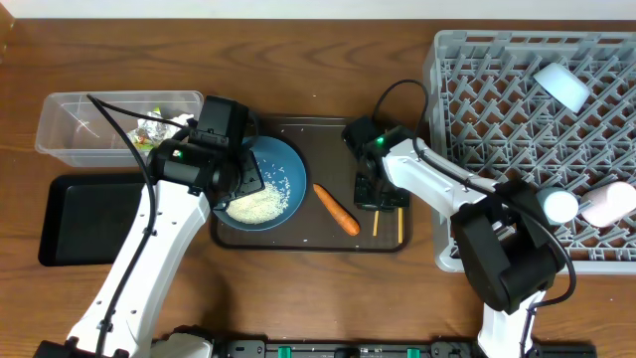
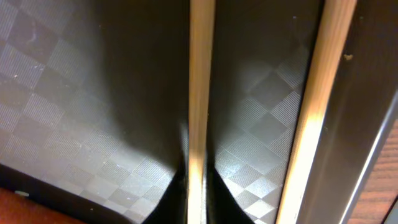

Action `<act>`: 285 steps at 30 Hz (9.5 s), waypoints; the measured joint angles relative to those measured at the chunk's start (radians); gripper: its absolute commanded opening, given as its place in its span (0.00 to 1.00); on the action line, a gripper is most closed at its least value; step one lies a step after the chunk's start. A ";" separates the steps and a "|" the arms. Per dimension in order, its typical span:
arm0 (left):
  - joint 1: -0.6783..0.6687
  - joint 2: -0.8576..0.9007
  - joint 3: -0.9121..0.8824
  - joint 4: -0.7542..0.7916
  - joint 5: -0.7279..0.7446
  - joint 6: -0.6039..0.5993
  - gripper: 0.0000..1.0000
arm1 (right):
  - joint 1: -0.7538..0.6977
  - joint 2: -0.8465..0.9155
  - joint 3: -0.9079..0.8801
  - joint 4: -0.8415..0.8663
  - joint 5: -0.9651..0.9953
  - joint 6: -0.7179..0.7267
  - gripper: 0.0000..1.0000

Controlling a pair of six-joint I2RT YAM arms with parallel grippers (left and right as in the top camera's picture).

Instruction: Sort waste into correct bins and load items into the dishwasher rack

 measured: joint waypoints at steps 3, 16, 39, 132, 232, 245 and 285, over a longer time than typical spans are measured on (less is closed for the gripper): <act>0.000 0.000 0.000 0.000 0.000 0.000 0.60 | 0.000 0.000 0.000 -0.003 0.003 0.001 0.01; 0.000 0.000 0.000 0.002 0.000 0.015 0.60 | -0.004 -0.010 0.019 -0.058 0.005 -0.051 0.01; 0.000 0.000 0.000 0.004 0.000 0.019 0.61 | -0.365 -0.378 0.053 -0.234 0.170 -0.418 0.01; 0.000 0.000 0.000 0.000 0.000 0.043 0.61 | -0.312 -0.446 0.164 -0.241 0.055 -0.359 0.01; -0.209 -0.018 0.002 0.114 -0.071 -0.261 0.12 | -0.739 -0.485 0.110 -0.156 -0.051 -0.597 0.67; 0.435 -0.016 0.002 0.025 -0.195 -0.242 0.12 | -0.739 -0.485 0.110 -0.157 -0.051 -0.597 0.67; 0.780 0.180 0.013 0.130 0.124 -0.047 0.60 | -0.739 -0.485 0.110 -0.167 -0.051 -0.615 0.66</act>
